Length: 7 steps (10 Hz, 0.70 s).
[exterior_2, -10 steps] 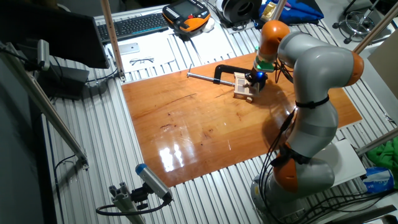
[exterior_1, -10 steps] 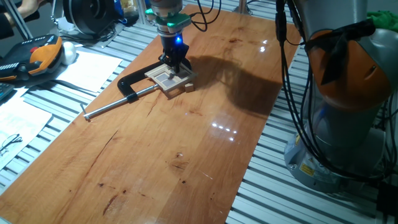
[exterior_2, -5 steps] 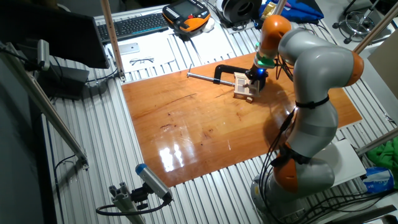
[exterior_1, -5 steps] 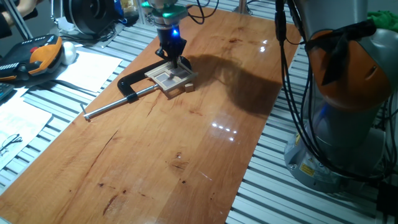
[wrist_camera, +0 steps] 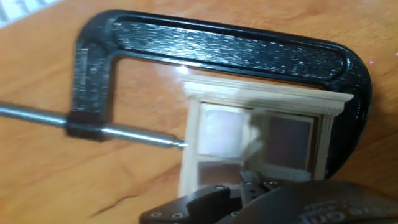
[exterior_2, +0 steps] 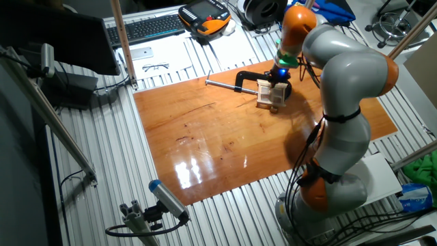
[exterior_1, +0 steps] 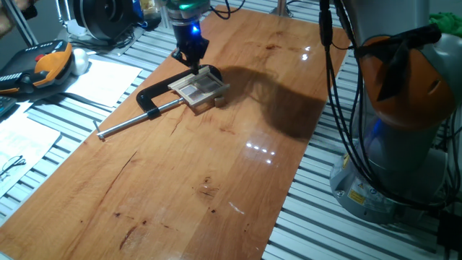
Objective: Close a sliding window
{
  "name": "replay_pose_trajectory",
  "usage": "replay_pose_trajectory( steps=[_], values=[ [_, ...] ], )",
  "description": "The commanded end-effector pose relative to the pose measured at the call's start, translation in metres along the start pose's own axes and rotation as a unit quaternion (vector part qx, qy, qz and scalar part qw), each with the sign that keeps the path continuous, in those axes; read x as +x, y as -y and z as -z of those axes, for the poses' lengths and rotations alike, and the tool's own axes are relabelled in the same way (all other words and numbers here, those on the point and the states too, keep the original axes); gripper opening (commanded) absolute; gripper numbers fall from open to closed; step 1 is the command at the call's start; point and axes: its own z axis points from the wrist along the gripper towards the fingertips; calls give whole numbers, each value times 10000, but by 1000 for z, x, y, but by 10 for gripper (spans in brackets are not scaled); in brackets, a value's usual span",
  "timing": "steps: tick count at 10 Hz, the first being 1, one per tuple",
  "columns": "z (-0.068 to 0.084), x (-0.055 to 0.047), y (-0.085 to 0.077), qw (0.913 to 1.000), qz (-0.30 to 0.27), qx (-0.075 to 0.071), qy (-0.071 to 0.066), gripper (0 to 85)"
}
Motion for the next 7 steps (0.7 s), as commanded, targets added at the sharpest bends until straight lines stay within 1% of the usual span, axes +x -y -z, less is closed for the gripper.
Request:
replay_pose_trajectory(
  steps=[1, 3, 4, 5, 7],
  values=[
    [9, 5, -10, 9999, 67, 72, 124, 0],
    [29, 17, -40, 9990, 171, 176, 375, 0],
    [35, 23, -51, 9986, 234, 181, 440, 0],
    [38, 29, -57, 9986, 259, 124, 445, 0],
    [43, 42, -71, 9988, 268, 34, 400, 0]
  ],
)
